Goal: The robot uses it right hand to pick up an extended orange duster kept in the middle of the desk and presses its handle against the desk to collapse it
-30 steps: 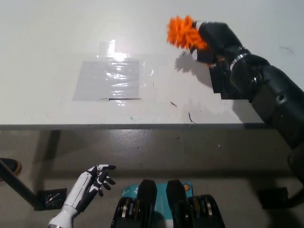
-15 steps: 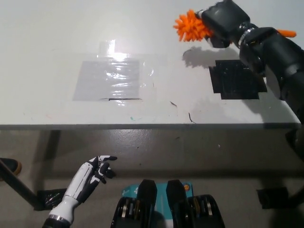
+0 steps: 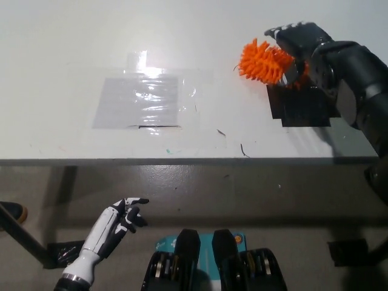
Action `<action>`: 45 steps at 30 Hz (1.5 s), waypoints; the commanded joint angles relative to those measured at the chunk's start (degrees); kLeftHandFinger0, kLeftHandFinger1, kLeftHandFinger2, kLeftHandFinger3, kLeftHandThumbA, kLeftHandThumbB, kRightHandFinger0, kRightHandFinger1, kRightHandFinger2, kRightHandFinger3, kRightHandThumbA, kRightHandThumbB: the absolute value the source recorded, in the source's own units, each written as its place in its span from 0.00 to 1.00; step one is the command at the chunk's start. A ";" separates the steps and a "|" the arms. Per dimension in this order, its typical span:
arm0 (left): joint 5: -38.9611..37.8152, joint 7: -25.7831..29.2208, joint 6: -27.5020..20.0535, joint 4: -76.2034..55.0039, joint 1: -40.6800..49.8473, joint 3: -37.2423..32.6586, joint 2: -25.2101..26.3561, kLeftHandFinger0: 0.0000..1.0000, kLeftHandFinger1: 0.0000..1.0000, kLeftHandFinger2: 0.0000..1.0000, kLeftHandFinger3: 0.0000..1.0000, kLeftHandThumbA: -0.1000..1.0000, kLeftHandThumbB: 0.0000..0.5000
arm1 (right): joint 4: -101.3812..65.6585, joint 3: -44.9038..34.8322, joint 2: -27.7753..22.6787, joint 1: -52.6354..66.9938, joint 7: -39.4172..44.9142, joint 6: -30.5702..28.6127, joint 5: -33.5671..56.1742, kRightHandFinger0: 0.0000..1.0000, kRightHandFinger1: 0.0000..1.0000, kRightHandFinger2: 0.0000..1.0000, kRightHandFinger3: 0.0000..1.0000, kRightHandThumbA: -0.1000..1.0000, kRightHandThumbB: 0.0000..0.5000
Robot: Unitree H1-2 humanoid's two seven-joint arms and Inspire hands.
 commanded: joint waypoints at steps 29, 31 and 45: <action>-1.15 2.83 -2.30 -0.16 -1.79 1.19 0.13 0.84 1.00 1.00 1.00 1.00 1.00 | -118.01 -57.38 -11.07 26.15 7.99 16.07 49.13 1.00 1.00 1.00 1.00 1.00 0.91; -1.15 2.83 -2.30 -0.14 -1.78 1.17 0.12 0.84 1.00 1.00 1.00 1.00 1.00 | -118.27 -57.43 -11.10 26.27 7.94 16.35 49.21 1.00 1.00 1.00 1.00 1.00 0.91; -2.14 1.45 -2.30 3.30 -4.85 0.79 -2.12 1.00 1.00 1.00 1.00 1.00 1.00 | -119.22 -45.20 9.15 77.38 -1.45 -16.19 31.52 1.00 1.00 1.00 1.00 1.00 0.48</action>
